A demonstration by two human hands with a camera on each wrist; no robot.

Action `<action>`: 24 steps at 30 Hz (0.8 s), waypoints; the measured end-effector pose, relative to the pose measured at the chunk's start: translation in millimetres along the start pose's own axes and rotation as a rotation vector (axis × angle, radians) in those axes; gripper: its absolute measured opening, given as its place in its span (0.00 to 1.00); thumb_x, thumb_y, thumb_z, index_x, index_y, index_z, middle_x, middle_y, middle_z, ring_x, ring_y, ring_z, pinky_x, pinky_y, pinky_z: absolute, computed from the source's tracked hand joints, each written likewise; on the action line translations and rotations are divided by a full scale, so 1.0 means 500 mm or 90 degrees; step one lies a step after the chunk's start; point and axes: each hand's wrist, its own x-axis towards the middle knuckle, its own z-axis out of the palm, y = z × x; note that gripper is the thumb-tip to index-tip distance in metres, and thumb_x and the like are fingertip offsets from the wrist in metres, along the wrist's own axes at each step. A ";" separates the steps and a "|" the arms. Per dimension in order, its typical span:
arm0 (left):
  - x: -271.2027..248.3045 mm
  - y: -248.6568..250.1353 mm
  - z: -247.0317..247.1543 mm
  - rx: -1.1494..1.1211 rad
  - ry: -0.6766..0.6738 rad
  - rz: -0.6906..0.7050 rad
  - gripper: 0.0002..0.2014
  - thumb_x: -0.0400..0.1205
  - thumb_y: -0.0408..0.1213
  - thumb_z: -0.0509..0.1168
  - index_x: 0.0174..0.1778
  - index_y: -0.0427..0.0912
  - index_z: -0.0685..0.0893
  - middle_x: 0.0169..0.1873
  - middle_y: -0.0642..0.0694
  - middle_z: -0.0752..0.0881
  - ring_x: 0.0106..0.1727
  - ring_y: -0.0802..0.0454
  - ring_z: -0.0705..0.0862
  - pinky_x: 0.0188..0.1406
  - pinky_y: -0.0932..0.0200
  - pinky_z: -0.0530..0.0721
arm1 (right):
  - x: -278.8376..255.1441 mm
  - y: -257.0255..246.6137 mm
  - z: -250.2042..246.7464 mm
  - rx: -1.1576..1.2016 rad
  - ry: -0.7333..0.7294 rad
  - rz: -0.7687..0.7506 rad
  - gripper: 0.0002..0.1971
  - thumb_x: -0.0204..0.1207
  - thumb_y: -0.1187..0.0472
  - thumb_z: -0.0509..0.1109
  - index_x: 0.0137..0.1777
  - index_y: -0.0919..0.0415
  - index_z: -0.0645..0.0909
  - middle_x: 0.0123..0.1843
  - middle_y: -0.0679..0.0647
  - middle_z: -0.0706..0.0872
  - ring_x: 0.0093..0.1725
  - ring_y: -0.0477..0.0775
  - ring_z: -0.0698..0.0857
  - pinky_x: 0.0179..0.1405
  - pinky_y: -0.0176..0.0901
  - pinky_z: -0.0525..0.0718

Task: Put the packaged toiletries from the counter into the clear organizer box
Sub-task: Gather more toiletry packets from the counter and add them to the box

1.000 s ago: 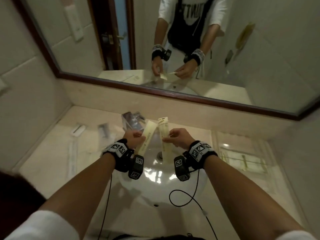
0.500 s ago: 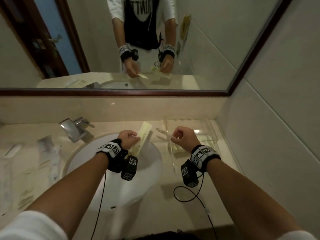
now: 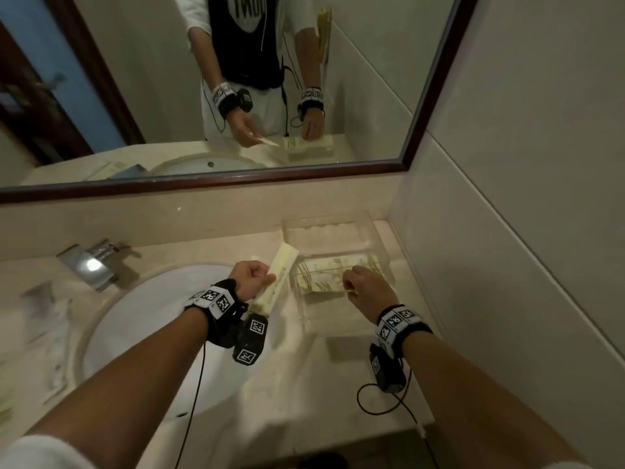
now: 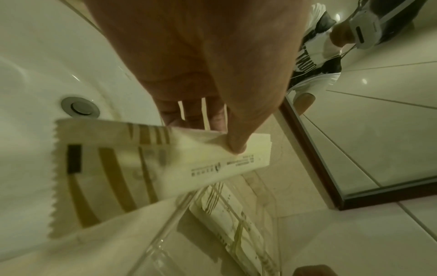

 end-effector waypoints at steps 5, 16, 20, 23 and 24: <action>0.001 -0.018 0.001 0.016 0.008 -0.021 0.02 0.78 0.30 0.68 0.42 0.40 0.81 0.29 0.47 0.79 0.29 0.53 0.78 0.20 0.66 0.77 | -0.005 0.014 0.047 -0.035 -0.057 -0.007 0.06 0.69 0.70 0.71 0.44 0.61 0.81 0.45 0.57 0.84 0.47 0.60 0.81 0.46 0.47 0.76; -0.010 -0.040 -0.021 0.011 0.037 -0.040 0.08 0.78 0.30 0.68 0.35 0.44 0.80 0.28 0.48 0.79 0.28 0.53 0.78 0.14 0.72 0.75 | 0.035 0.020 0.110 -0.062 -0.121 0.032 0.08 0.73 0.70 0.66 0.50 0.61 0.81 0.53 0.57 0.84 0.52 0.60 0.82 0.47 0.48 0.79; -0.002 -0.033 -0.028 -0.006 0.041 -0.035 0.09 0.78 0.29 0.68 0.34 0.44 0.80 0.27 0.47 0.78 0.27 0.51 0.78 0.14 0.71 0.75 | 0.054 0.021 0.119 -0.053 -0.157 0.049 0.07 0.77 0.69 0.63 0.51 0.60 0.79 0.55 0.58 0.83 0.49 0.62 0.85 0.44 0.47 0.80; 0.007 -0.031 -0.027 -0.003 0.038 -0.042 0.09 0.78 0.30 0.68 0.34 0.44 0.80 0.27 0.48 0.79 0.27 0.51 0.78 0.15 0.70 0.75 | 0.063 0.019 0.126 -0.043 -0.169 0.047 0.07 0.78 0.69 0.61 0.47 0.56 0.75 0.56 0.58 0.83 0.49 0.62 0.85 0.43 0.46 0.78; 0.010 -0.029 -0.026 -0.002 0.038 -0.043 0.09 0.78 0.30 0.69 0.34 0.44 0.80 0.27 0.48 0.78 0.27 0.51 0.78 0.15 0.70 0.75 | 0.066 0.019 0.130 -0.036 -0.173 0.048 0.07 0.78 0.68 0.61 0.46 0.55 0.75 0.57 0.59 0.82 0.50 0.62 0.85 0.43 0.46 0.77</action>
